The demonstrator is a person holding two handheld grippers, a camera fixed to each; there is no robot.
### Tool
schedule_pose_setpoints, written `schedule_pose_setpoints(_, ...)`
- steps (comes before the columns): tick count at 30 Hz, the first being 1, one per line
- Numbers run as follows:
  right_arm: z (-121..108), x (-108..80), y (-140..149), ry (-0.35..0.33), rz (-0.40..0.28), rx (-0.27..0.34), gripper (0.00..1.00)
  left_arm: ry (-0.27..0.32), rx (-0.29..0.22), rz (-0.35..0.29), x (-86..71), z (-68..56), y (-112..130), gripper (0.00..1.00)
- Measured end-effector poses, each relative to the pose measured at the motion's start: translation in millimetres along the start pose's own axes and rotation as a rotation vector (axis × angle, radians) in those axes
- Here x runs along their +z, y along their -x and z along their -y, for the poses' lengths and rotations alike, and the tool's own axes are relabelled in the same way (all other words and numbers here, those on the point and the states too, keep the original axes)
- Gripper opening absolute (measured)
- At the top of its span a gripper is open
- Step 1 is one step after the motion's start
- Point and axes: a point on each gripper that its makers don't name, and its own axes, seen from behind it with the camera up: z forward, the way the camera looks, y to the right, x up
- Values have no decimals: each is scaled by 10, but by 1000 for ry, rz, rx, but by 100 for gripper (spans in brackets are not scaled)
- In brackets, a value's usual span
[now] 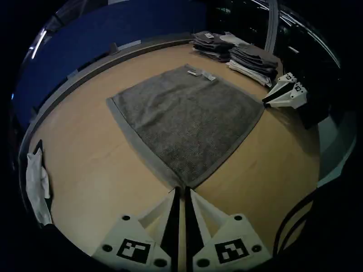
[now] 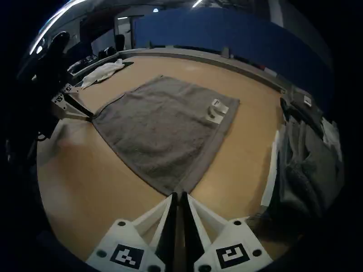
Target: Fold towel
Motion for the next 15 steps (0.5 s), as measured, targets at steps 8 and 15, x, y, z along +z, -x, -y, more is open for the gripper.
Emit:
schedule_pose_setpoints(8, -24, -12, -14, 7, -1, -4, 7, 8, 3, 1, 1, -27, -6, 7)
schedule_pose_setpoints(15, -55, -65, -104, 12, -16, 2, 7, 8, -6, -4, -47, -33, -47, 7)
